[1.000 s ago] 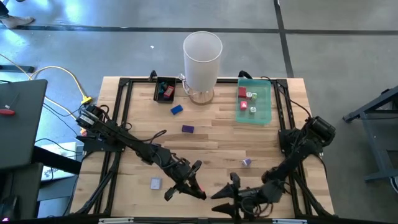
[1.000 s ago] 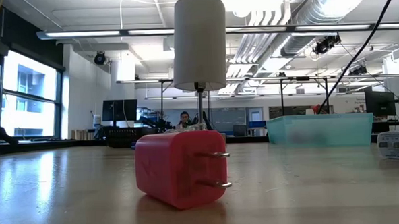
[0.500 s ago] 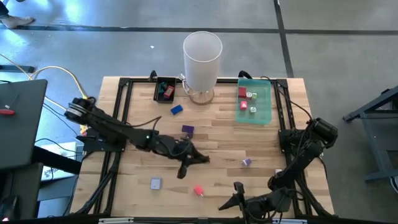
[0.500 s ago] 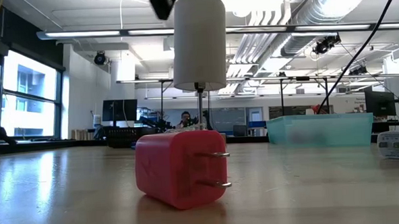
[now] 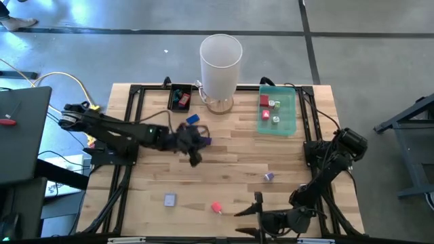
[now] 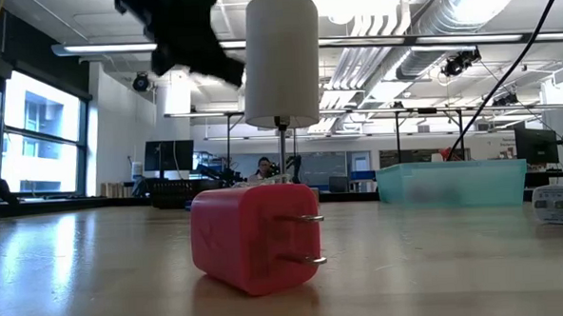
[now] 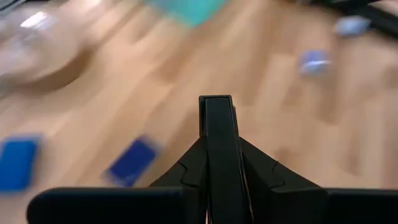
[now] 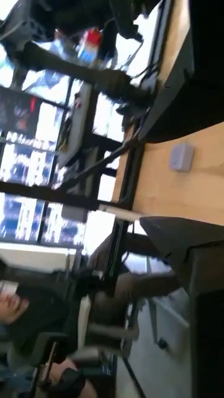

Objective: Pick & Place Office items
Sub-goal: Put the black digital clock into the black bin

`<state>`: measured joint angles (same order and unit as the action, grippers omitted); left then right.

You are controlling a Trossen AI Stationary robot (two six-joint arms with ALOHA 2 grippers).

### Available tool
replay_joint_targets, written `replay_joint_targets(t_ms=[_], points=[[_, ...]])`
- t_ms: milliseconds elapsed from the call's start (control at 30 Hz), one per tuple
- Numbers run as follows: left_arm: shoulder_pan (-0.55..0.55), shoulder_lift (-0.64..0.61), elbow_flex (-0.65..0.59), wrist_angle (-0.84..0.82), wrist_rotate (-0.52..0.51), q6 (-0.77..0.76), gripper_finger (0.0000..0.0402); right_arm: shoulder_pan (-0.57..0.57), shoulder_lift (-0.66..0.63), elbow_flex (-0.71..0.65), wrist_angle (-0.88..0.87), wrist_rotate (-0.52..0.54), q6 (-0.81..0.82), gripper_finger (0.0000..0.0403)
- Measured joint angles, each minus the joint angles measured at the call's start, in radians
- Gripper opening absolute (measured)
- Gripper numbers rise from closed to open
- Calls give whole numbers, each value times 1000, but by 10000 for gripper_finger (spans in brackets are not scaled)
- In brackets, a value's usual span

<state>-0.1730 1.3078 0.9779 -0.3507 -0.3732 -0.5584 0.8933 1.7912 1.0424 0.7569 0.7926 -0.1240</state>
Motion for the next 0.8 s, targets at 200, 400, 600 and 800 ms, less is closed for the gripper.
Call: replay_joint_targets(t_ms=[200,400,600,800], points=[[204,-5,0,-251,-13,-120,51,-26,0,0,-25,49,-1,191],[412,-2,0,-293,-19,-95,51,-48,0,0,-165,113,84,191],[645,-2,0,-281,-3,1,51,-82,0,0,-380,231,179,191],[814,20,0,-267,118,61,51,-161,0,0,-430,293,129,191]])
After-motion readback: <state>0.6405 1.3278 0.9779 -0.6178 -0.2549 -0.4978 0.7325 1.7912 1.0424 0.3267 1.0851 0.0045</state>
